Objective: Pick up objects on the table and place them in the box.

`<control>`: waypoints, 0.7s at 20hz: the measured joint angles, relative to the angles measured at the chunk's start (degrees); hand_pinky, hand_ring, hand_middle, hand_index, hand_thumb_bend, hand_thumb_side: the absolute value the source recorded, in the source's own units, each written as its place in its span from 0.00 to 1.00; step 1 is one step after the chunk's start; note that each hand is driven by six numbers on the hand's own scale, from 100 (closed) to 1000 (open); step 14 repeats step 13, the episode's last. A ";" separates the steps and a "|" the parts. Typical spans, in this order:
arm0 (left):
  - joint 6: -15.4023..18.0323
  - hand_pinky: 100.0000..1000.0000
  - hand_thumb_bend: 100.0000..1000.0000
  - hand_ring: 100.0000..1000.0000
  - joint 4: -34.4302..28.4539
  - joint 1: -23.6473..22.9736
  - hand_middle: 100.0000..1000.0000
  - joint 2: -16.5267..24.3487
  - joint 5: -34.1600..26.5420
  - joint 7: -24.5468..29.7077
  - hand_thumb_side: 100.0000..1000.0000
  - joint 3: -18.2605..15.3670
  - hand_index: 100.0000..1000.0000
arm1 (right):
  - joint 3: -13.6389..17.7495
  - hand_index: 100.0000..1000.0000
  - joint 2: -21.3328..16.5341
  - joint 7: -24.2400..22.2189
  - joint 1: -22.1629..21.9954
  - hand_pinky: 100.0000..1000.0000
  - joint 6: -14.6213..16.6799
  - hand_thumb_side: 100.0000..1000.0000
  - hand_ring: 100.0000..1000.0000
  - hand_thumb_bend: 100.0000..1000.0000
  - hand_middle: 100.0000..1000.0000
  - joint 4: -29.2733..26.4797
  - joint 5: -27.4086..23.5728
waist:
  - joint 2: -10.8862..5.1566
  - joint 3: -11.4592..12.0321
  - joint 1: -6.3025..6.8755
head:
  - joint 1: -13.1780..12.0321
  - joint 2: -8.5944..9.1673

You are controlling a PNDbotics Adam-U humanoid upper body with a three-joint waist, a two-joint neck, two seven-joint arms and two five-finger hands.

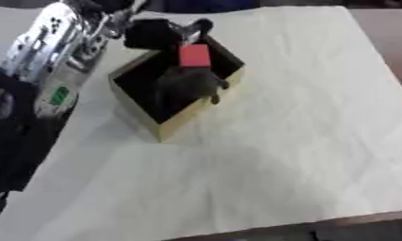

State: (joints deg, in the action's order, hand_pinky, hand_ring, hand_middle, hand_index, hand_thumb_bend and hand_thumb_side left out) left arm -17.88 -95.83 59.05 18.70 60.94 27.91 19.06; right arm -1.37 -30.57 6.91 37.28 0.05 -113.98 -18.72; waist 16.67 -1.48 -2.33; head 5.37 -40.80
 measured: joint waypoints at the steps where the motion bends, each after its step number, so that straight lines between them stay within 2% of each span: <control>1: -0.83 0.49 0.38 0.70 -1.36 -0.03 0.59 0.01 -0.85 -0.83 1.00 -1.37 0.84 | 0.10 0.92 0.00 0.16 -0.02 0.93 0.05 1.00 0.84 0.00 0.63 0.00 0.00 | 0.00 0.11 -0.07 | 0.04 0.06; 9: -7.78 0.43 0.29 0.64 -12.76 -3.25 0.54 1.46 -7.77 -7.78 1.00 -12.11 0.81 | 0.51 0.92 0.00 0.82 -0.49 0.92 0.32 1.00 0.84 0.00 0.62 0.00 0.00 | 0.00 0.66 -0.56 | -0.93 1.64; 13: -11.27 0.43 0.26 0.62 -16.87 -5.62 0.52 2.71 -11.27 -11.28 1.00 -16.56 0.79 | 0.97 0.92 0.00 1.26 -1.10 0.93 0.41 1.00 0.84 0.00 0.62 0.00 0.00 | 0.01 1.59 -0.94 | -1.35 2.39; 14: -11.27 0.43 0.26 0.62 -16.87 -5.62 0.52 2.71 -11.27 -11.28 1.00 -16.56 0.79 | 0.97 0.92 0.00 1.26 -1.10 0.93 0.41 1.00 0.84 0.00 0.62 0.00 0.00 | 0.01 1.59 -0.94 | -1.35 2.39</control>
